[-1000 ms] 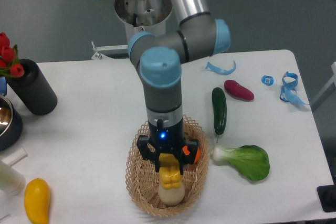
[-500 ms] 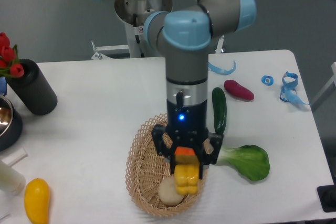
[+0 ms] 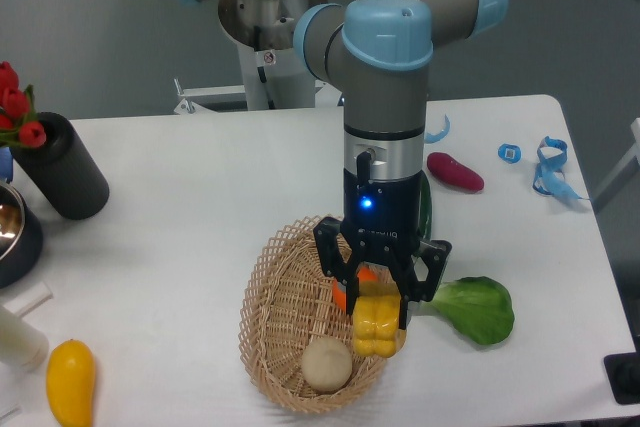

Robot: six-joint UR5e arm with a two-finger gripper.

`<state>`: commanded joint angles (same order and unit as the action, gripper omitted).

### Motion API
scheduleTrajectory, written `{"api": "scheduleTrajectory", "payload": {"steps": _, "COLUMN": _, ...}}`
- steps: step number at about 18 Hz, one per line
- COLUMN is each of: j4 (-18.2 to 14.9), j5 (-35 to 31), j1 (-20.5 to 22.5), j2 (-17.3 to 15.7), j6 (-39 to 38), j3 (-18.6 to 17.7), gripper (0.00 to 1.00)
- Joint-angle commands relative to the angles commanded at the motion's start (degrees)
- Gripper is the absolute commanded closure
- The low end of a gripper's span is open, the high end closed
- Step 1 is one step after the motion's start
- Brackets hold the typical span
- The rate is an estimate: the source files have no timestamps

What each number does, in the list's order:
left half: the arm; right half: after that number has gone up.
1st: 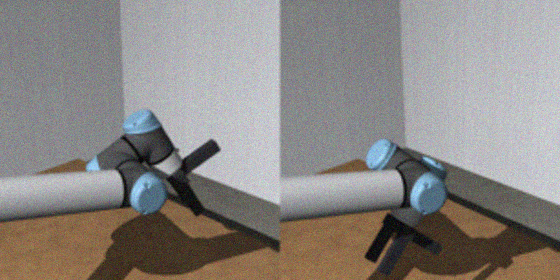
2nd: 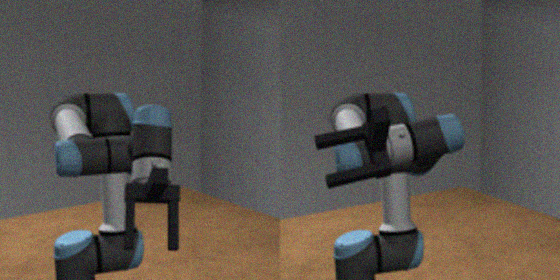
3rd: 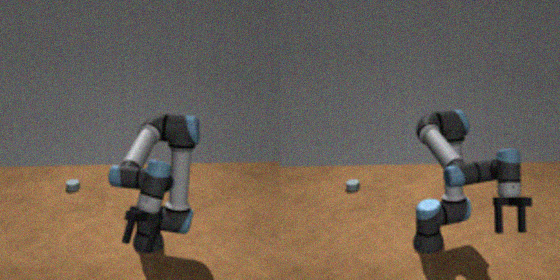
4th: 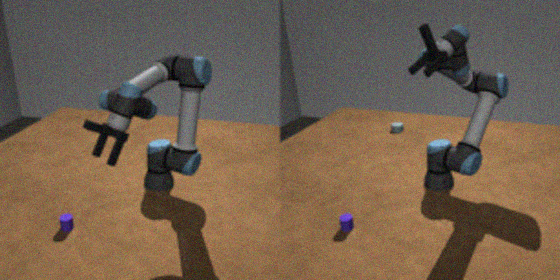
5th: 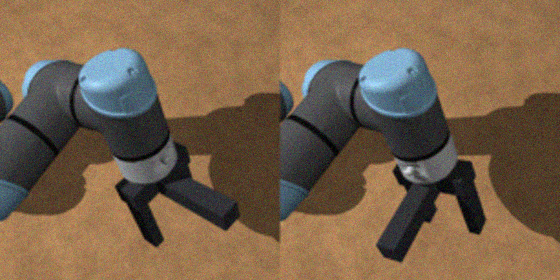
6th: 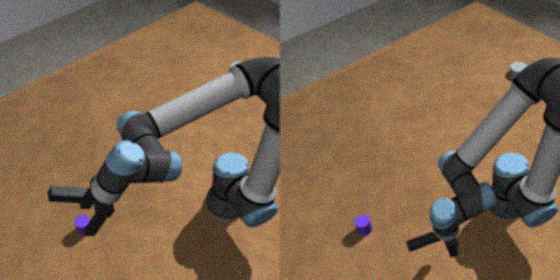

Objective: Pick up the yellow pepper from the basket
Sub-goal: 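Lift the gripped yellow pepper up out of the basket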

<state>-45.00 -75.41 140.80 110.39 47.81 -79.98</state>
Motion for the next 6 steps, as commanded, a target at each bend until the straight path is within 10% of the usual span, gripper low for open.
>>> {"api": "scheduleTrajectory", "payload": {"steps": 6, "j4": 0.00, "j5": 0.00, "j1": 0.18, "j2": -0.35, "j6": -0.09, "j3": -0.61, "gripper": 0.79}}
